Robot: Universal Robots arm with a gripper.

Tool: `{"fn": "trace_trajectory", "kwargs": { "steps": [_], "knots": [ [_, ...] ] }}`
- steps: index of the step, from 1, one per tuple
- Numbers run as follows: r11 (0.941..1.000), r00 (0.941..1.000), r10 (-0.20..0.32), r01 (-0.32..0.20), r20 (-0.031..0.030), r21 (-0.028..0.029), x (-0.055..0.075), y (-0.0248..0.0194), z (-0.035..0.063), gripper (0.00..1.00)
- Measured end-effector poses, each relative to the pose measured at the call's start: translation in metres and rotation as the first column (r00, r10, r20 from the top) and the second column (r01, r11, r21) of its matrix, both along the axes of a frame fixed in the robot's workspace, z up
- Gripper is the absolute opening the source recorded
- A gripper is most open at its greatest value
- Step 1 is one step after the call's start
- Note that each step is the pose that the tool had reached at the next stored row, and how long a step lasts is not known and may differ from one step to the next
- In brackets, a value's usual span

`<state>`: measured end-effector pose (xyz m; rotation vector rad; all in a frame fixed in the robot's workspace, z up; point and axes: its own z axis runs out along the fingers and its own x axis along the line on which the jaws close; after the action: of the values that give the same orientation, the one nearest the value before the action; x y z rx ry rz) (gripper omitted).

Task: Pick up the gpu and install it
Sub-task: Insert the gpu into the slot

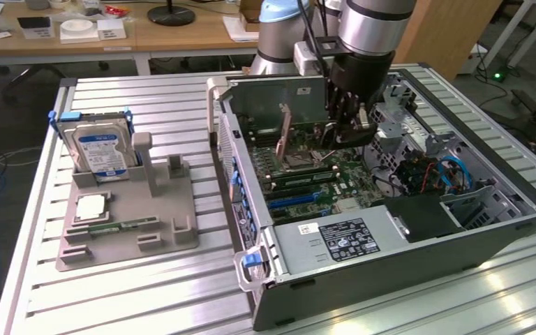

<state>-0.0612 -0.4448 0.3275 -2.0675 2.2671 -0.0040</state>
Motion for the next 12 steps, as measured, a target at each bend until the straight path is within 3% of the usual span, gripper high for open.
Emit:
{"fn": "trace_trajectory", "kwargs": {
  "steps": [8, 12],
  "knots": [
    [1.0000, 1.0000, 0.000, 0.000, -0.0098, -0.0002, 0.000, -0.0003, -0.0112, 0.29],
    [1.0000, 0.9999, 0.000, 0.000, -0.0109, -0.0005, 0.000, -0.0005, -0.0129, 0.29]
  ]
}}
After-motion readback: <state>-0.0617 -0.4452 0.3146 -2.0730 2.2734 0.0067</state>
